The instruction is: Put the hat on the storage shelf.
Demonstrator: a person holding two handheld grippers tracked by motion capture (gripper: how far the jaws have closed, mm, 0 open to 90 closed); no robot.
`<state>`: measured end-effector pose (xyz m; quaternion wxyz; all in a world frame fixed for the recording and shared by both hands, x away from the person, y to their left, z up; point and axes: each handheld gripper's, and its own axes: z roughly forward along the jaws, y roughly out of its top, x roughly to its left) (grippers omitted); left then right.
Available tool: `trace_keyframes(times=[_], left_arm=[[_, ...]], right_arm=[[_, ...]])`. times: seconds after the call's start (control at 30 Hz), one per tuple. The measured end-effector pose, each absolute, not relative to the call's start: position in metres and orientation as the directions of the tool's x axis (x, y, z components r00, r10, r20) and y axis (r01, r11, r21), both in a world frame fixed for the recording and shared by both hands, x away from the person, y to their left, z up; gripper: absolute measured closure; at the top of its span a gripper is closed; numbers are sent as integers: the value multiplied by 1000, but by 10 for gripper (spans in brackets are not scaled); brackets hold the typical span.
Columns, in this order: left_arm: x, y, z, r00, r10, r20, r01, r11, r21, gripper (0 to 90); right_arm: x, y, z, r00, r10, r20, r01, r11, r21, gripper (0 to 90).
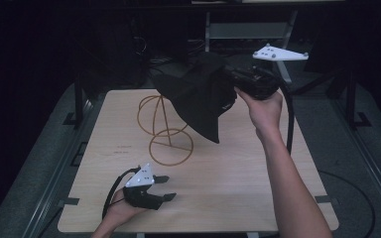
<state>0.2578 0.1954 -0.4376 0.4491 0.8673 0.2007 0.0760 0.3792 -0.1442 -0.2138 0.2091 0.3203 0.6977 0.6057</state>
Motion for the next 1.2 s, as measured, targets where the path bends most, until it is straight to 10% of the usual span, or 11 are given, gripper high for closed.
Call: trace_keyframes(times=[1.2], left_arm=[[259,193,-440,912,407,-54,281,-521,806,369]], right_arm=[[399,-51,-200,-797,601,63,184,141,973,897]])
